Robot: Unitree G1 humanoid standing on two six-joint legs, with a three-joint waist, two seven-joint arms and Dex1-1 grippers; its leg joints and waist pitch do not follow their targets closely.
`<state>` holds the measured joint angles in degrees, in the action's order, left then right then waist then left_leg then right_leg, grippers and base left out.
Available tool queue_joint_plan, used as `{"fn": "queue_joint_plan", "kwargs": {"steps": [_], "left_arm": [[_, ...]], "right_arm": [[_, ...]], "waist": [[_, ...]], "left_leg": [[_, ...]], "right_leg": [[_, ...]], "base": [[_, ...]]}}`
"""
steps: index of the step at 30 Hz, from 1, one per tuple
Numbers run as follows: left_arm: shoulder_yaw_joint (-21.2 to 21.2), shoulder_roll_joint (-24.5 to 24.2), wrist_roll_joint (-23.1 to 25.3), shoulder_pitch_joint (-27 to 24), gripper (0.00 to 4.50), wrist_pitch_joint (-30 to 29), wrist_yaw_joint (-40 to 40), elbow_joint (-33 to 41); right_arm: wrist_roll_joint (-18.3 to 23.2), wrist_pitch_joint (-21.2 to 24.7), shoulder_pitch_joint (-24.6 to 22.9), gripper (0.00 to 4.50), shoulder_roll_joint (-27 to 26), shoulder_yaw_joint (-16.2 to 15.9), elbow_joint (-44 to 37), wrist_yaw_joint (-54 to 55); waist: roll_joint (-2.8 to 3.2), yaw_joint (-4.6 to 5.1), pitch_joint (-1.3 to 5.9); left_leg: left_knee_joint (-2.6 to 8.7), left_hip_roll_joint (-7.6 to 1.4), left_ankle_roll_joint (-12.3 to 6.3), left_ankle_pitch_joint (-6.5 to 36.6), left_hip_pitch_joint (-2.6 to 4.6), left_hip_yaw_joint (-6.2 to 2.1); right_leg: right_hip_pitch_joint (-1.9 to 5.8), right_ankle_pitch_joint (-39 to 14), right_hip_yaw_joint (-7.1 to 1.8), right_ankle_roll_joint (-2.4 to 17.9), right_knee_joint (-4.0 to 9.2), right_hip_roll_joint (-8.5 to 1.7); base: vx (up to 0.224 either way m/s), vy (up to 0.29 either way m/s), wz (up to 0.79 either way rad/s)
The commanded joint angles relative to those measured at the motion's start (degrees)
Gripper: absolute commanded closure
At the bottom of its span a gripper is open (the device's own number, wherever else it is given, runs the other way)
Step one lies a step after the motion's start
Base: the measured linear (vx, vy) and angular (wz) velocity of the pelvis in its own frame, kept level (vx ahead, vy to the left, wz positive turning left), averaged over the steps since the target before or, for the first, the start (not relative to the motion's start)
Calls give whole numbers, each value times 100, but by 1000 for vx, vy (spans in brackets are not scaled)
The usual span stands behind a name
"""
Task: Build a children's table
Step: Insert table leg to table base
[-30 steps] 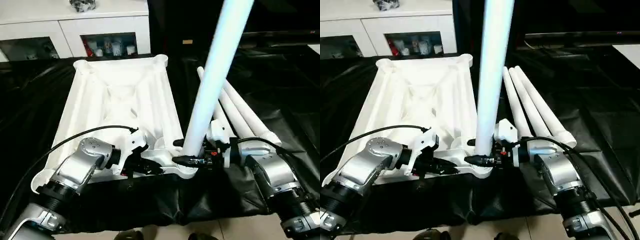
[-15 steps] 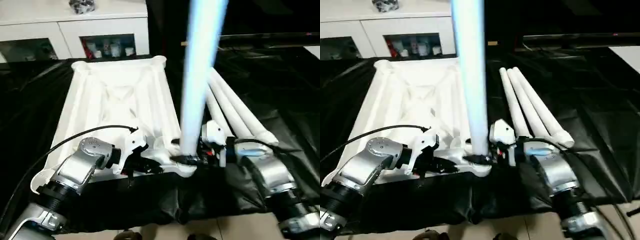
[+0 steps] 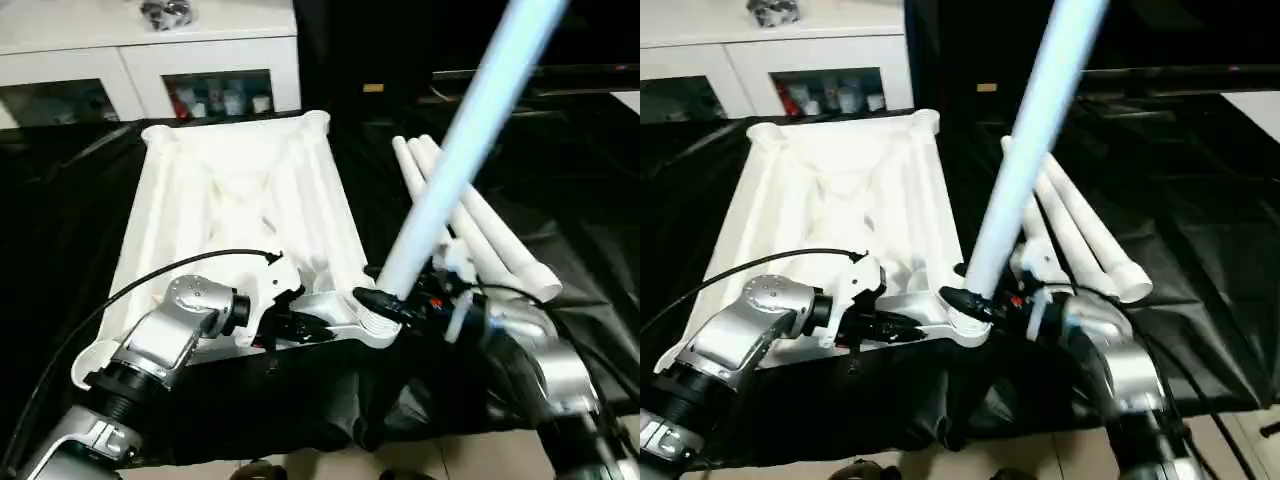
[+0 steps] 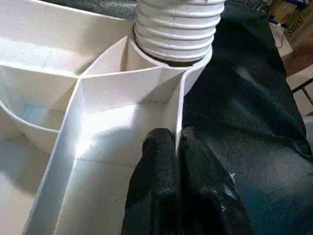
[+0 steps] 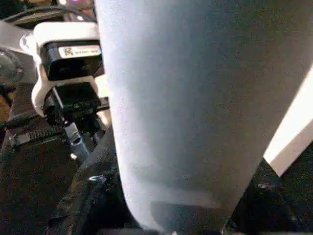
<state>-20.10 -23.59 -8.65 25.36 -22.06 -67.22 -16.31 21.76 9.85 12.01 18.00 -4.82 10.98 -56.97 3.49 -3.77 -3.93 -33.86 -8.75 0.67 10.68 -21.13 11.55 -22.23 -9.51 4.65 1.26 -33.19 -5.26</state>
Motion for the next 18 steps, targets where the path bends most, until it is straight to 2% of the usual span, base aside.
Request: {"fn": "queue_joint_plan", "kwargs": {"steps": [1, 2, 5, 7, 8, 9, 10, 14, 15, 16, 18], "left_arm": [[457, -25, -221, 155, 450, 153, 231, 29], [456, -14, -217, 148, 450, 146, 242, 43], [426, 8, -172, 127, 450, 161, 273, 70], [418, 14, -164, 121, 450, 162, 280, 79], [411, 30, -155, 102, 450, 152, 293, 108], [408, 32, -149, 89, 450, 150, 299, 125], [405, 30, -138, 75, 450, 150, 310, 143], [384, 0, -95, 28, 450, 160, 336, 178], [367, -9, -82, 21, 450, 152, 334, 192], [350, -14, -80, 11, 450, 142, 330, 213], [340, -16, -83, 8, 450, 134, 326, 226]], "right_arm": [[-216, 221, -324, 253, 108, -39, 124, 77], [-266, 197, -359, 253, 112, -77, 55, 129], [-687, 19, -328, 253, 168, -332, 22, 320], [-794, -33, -305, 253, 183, -405, 31, 342], [-885, -30, -260, 253, 176, -504, 17, 405], [-897, -12, -234, 253, 164, -541, 10, 428], [-913, 6, -193, 253, 151, -580, 23, 445], [-1054, -83, -70, 253, 162, -780, 132, 396], [-1077, -98, -39, 253, 167, -828, 166, 341], [-1089, -112, 19, 253, 146, -861, 218, 306], [-1092, -118, 59, 253, 129, -875, 252, 289]], "waist": [[-54, -6, 413], [-16, -11, 416], [-43, 14, 400], [-32, 25, 394], [-82, 29, 386], [-64, 25, 385], [-102, 40, 369], [-87, 57, 342], [-132, 75, 304], [-138, 77, 302], [-108, 87, 297]], "left_leg": [[430, -454, -288, 1308, 73, -234], [430, -454, -272, 1349, 79, -240], [447, -453, -183, 1519, 80, -247], [453, -451, -144, 1560, 84, -251], [451, -450, -160, 1582, 86, -247], [452, -451, -164, 1580, 85, -252], [463, -453, -172, 1595, 78, -246], [468, -449, -164, 1714, 89, -259], [478, -450, -158, 1785, 91, -253], [477, -447, -154, 1824, 92, -260], [487, -453, -125, 1903, 105, -273]], "right_leg": [[231, -1510, -310, 1244, 358, -421], [228, -1641, -309, 1207, 365, -432], [212, -1930, -298, 1106, 398, -423], [210, -2019, -304, 1063, 404, -423], [204, -2073, -310, 1052, 410, -426], [205, -2096, -312, 1047, 409, -431], [196, -2143, -312, 1019, 421, -421], [180, -2457, -315, 922, 451, -436], [153, -2566, -321, 882, 477, -430], [154, -2644, -319, 869, 472, -434], [147, -2775, -320, 819, 491, -439]], "base": [[0, 0, 0], [0, 0, 0], [0, 0, 0], [0, 0, 0], [0, 0, 0], [0, 0, 0], [0, 0, 0], [0, 0, 0], [0, 0, 0], [0, 0, 0], [0, 0, 0]]}}
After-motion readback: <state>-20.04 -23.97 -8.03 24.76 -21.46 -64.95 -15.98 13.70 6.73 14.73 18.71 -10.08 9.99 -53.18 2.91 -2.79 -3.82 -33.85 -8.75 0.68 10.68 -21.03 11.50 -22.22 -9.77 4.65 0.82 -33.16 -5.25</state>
